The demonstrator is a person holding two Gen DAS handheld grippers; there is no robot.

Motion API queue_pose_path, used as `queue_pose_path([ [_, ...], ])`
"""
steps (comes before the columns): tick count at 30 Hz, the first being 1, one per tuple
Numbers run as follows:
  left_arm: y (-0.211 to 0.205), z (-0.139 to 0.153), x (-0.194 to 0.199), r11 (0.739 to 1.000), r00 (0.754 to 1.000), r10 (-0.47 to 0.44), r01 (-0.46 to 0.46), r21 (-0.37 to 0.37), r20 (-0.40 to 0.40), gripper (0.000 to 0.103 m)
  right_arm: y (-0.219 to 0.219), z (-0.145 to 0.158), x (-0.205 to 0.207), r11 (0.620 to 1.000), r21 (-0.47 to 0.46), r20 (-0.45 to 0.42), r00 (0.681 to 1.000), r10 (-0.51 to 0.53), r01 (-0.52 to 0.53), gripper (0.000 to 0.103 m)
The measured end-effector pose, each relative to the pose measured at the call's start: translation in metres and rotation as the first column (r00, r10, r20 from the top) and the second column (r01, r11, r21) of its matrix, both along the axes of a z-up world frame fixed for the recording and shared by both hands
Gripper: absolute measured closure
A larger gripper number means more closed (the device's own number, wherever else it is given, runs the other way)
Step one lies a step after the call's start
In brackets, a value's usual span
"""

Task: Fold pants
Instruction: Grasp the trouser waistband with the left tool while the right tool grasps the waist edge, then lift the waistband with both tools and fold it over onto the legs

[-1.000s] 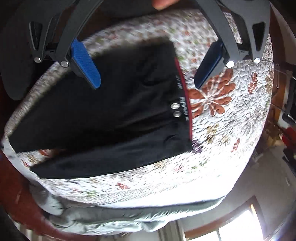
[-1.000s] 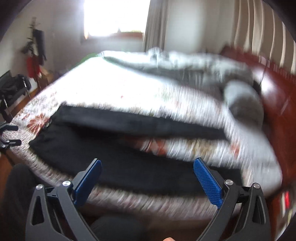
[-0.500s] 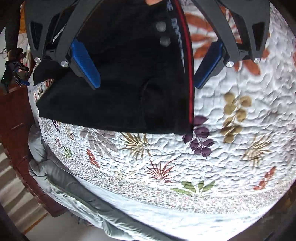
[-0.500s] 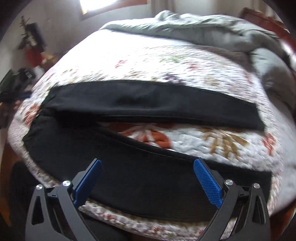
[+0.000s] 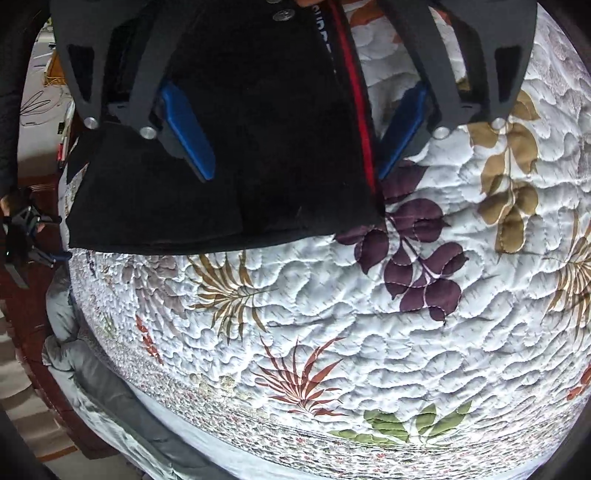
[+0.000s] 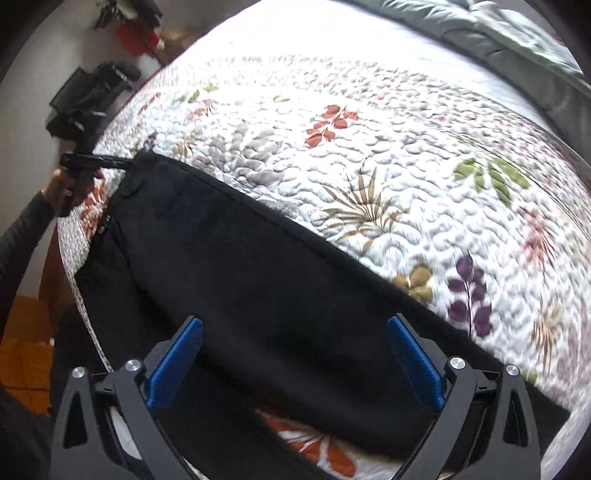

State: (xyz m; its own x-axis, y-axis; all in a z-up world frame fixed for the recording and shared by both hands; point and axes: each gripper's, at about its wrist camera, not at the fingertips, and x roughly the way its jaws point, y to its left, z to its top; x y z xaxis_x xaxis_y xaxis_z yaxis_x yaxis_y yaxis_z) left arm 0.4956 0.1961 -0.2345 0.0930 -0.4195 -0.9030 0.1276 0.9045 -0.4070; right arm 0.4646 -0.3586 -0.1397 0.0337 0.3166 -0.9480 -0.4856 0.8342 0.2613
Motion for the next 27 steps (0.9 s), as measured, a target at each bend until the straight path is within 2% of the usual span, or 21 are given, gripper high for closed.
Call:
queue_pose_path([
  [3,-0.004,-0.003,0.001,0.998,0.999,-0.037,0.037,0.056,0.000,0.045,0.011,-0.024,0.031,0.995,-0.066,-0.048,0.996,0.074,-0.077,0.006],
  [4,-0.003,-0.003,0.002,0.997,0.999,-0.042,0.042,0.065,-0.001,0.048,0.011,-0.033,0.039,0.991,-0.085,-0.063,0.993,0.096,-0.101,0.013],
  [6,0.000,-0.002,0.004,0.996,0.999,-0.052,0.052,0.078,-0.002,0.064,0.008,-0.050,0.052,0.988,-0.095,-0.112,0.988,0.109,-0.120,0.019],
  [9,0.002,-0.003,0.005,0.996,0.997,-0.072,0.072,0.061,-0.001,0.075,0.008,-0.071,0.062,0.980,-0.097,-0.174,0.972,0.155,-0.174,0.022],
  [12,0.001,-0.006,0.005,0.995,0.997,-0.083,0.083,0.062,0.005,0.076,0.010,-0.086,0.062,0.972,-0.069,-0.232,0.952,0.202,-0.223,0.027],
  [17,0.005,-0.006,0.005,0.997,0.998,-0.067,0.067,0.036,0.010,0.076,0.009,-0.100,0.066,0.963,-0.068,-0.270,0.934,0.235,-0.262,0.029],
  [22,0.008,-0.007,0.004,0.997,0.998,-0.065,0.065,0.032,0.008,0.076,0.003,-0.100,0.078,0.961,-0.049,-0.317,0.916,0.245,-0.273,0.033],
  [24,0.008,-0.007,0.002,0.997,0.998,-0.064,0.064,0.040,0.018,0.082,0.001,-0.099,0.081,0.951,-0.061,-0.325,0.907,0.267,-0.302,0.036],
  [26,0.007,-0.003,0.001,0.998,0.998,-0.056,0.055,0.026,0.034,0.088,0.001,-0.098,0.081,0.947,-0.070,-0.334,0.902,0.273,-0.312,0.042],
  [27,0.006,0.000,-0.001,0.998,0.998,-0.053,0.052,0.027,0.045,0.088,0.001,-0.098,0.081,0.944,-0.084,-0.331,0.902,0.276,-0.319,0.051],
])
